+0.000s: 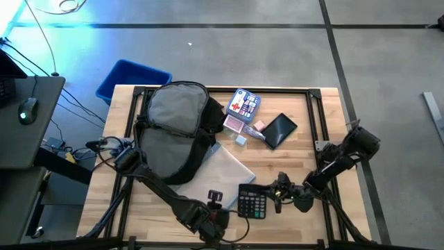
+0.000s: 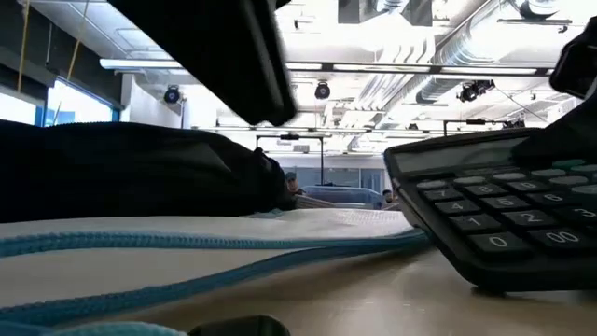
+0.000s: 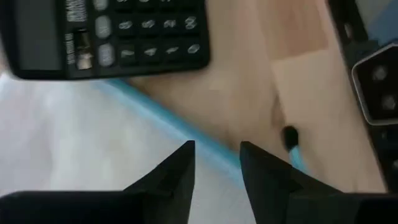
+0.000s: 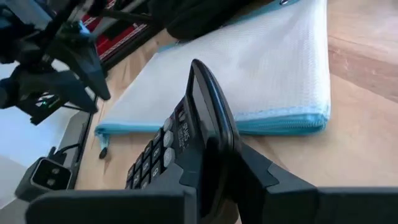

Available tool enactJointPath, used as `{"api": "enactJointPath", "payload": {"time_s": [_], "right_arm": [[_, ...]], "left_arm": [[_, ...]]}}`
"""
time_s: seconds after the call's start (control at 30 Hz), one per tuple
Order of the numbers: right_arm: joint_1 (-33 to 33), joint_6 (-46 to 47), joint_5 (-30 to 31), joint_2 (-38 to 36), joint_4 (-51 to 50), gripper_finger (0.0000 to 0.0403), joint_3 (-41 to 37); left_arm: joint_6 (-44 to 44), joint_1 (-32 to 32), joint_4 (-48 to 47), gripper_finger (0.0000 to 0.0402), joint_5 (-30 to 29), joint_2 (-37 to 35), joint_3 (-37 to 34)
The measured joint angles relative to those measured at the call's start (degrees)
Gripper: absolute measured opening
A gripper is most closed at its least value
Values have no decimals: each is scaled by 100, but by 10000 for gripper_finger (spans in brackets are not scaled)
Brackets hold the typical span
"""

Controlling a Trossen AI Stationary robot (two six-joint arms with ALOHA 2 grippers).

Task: Unpack backpack
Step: Put the black calculator into the white zip bag

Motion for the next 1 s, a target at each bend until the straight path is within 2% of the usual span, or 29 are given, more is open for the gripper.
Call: {"api": "enactJointPath", "payload": {"time_s": [0.1, 0.3, 0.57, 0.73, 1.0], "right_arm": [[164, -1, 51, 0, 11, 31, 0], [493, 79, 200, 4, 8, 28, -4], [548, 117, 284, 4, -7, 27, -4], [548, 224, 250, 4, -42, 27, -4], [548, 367, 117, 4, -31, 27, -4]], "left_arm": [[39, 13, 459, 137, -66, 73, -208], [-291, 17, 464, 180, -335, 285, -282], [-1063, 38, 170, 189, -308, 509, -276], [-1374, 4, -414, 154, -698, 511, -209], [-1662, -19, -1245, 15, -835, 518, 57]]}}
